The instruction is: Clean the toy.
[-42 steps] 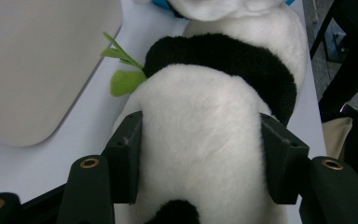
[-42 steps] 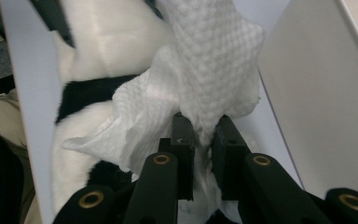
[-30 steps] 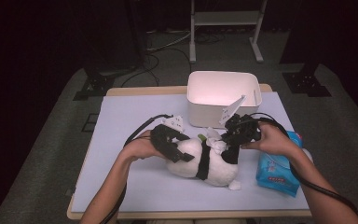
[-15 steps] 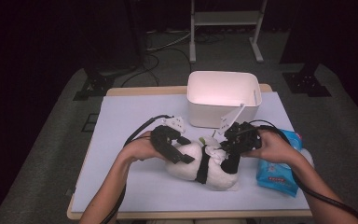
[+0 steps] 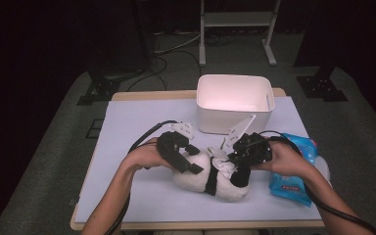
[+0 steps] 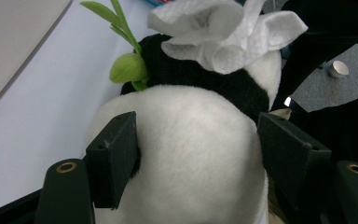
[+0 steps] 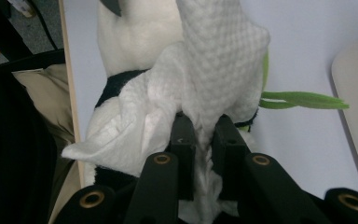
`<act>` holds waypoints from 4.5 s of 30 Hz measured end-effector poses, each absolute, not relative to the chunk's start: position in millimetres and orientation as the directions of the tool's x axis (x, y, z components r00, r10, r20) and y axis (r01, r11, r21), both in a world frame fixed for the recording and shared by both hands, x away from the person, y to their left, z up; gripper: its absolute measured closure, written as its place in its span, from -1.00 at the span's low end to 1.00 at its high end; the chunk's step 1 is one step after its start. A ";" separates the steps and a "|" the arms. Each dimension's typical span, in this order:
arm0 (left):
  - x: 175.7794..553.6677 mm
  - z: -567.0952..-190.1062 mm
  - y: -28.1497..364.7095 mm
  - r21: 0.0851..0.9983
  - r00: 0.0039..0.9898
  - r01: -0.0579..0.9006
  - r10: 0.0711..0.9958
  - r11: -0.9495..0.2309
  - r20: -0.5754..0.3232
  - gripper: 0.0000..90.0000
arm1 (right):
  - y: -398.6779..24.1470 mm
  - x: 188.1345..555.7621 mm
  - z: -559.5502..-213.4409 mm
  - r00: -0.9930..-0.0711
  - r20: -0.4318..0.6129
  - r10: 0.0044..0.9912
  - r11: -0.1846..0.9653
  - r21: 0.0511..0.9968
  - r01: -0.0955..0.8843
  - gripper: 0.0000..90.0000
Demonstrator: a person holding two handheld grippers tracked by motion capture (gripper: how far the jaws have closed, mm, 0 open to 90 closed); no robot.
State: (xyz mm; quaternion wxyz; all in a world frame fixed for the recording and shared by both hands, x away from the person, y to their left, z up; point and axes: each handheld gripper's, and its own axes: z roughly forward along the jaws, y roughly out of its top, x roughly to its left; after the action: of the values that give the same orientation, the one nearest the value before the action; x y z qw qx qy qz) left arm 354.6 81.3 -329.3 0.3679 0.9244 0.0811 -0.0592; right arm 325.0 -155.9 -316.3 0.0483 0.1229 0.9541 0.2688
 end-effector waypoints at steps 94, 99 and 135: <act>367.4 -351.0 99.0 0.686 0.972 0.216 0.222 -0.695 -0.082 0.05 | -190.2 342.2 -328.4 -0.932 -0.051 0.360 0.856 0.415 0.308 0.80; 365.7 -355.3 104.0 0.690 0.967 0.231 0.241 -0.686 -0.084 0.02 | -177.1 341.8 -326.2 -0.942 -0.060 0.330 0.860 0.431 0.274 0.80; 345.5 -382.3 111.8 0.770 0.963 0.252 0.227 -0.586 -0.143 -0.07 | -130.2 353.2 -314.1 -0.961 -0.061 0.270 0.893 0.390 0.226 0.80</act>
State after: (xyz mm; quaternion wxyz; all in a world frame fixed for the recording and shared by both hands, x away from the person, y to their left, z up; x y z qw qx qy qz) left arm 345.5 111.8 -382.3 0.4345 0.8905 0.1346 -0.0147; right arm 353.2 -130.2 -314.1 0.0571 0.1278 0.9711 0.1934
